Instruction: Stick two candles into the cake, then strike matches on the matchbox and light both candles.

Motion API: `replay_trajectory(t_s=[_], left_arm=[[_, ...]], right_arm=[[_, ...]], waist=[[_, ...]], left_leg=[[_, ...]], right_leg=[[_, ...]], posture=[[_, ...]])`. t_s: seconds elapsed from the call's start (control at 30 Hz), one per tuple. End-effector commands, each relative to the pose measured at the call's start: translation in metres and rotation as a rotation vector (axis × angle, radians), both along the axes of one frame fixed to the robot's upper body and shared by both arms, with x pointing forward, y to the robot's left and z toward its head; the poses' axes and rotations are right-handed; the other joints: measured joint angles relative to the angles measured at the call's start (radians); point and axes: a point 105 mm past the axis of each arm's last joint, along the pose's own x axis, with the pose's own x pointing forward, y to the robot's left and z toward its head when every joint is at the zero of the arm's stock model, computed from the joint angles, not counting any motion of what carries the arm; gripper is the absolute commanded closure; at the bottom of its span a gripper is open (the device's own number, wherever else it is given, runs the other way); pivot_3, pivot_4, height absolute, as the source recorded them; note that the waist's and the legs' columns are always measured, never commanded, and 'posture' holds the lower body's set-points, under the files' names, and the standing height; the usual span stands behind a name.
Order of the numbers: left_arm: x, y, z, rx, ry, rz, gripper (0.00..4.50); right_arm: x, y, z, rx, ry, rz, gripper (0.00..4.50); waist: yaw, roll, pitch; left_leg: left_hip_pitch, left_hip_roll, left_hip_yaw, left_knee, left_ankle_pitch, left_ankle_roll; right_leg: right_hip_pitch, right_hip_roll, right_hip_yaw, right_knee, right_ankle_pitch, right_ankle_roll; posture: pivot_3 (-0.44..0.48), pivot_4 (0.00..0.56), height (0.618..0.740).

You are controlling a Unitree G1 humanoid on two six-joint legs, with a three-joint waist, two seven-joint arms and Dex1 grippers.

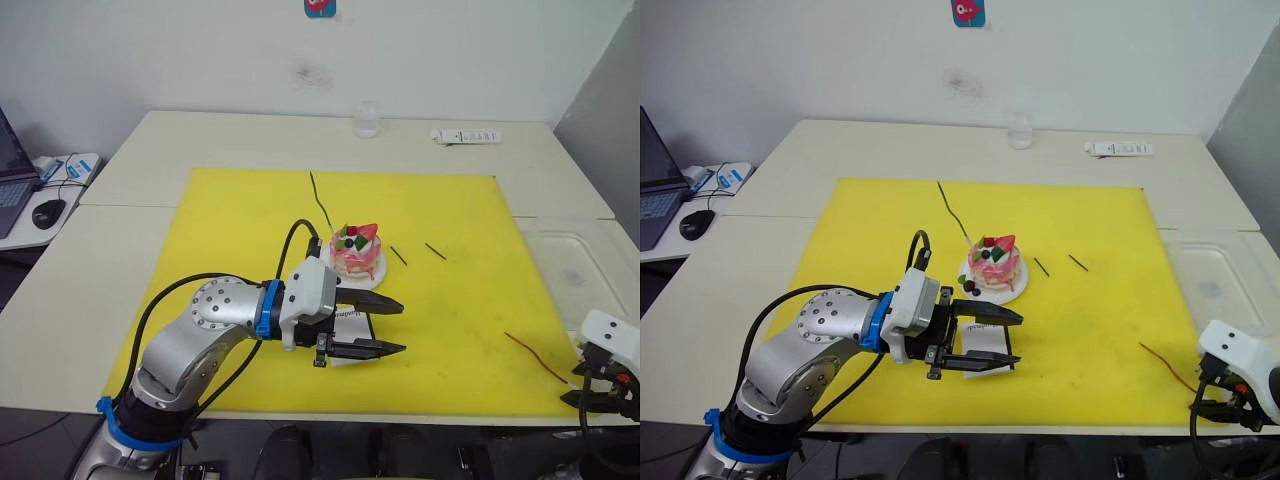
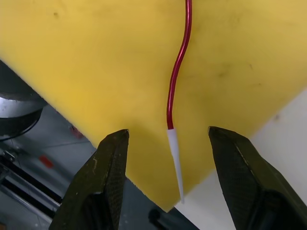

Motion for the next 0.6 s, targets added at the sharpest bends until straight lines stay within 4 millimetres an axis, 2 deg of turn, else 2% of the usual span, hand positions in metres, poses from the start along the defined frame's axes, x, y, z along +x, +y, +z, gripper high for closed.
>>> replay_trajectory(t_s=[0.03, 0.07, 0.23, 0.6], left_arm=[[-0.005, -0.003, 0.009, -0.018, -0.030, -0.017, 2.15], [-0.004, -0.003, 0.009, -0.018, -0.030, -0.016, 2.15], [-0.011, -0.004, 0.014, -0.036, -0.013, -0.056, 2.15], [-0.018, 0.000, 0.007, -0.014, -0.017, -0.105, 2.15]], right_arm=[[-0.001, 0.002, 0.003, -0.007, 0.009, 0.004, 2.12], [-0.001, 0.003, 0.003, -0.006, 0.013, 0.000, 2.31], [0.001, 0.003, 0.004, -0.011, 0.012, -0.004, 2.31], [0.005, 0.006, 0.004, -0.007, 0.006, -0.017, 2.31]], waist=[[0.000, 0.000, 0.000], [0.000, 0.000, 0.000], [0.000, 0.000, 0.000], [0.000, 0.000, 0.000]], left_leg=[[0.000, 0.000, 0.000, 0.000, 0.000, 0.000], [0.000, 0.000, 0.000, 0.000, 0.000, 0.000], [0.000, 0.000, 0.000, 0.000, 0.000, 0.000], [0.000, 0.000, 0.000, 0.000, 0.000, 0.000]], right_leg=[[0.000, 0.000, 0.000, 0.000, 0.000, 0.000], [0.000, 0.000, 0.000, 0.000, 0.000, 0.000], [0.000, 0.000, 0.000, 0.000, 0.000, 0.000], [0.000, 0.000, 0.000, -0.001, 0.000, 0.000]], posture=[[0.000, 0.150, 0.740], [0.000, 0.150, 0.740], [0.000, 0.150, 0.740], [0.000, 0.150, 0.740]])
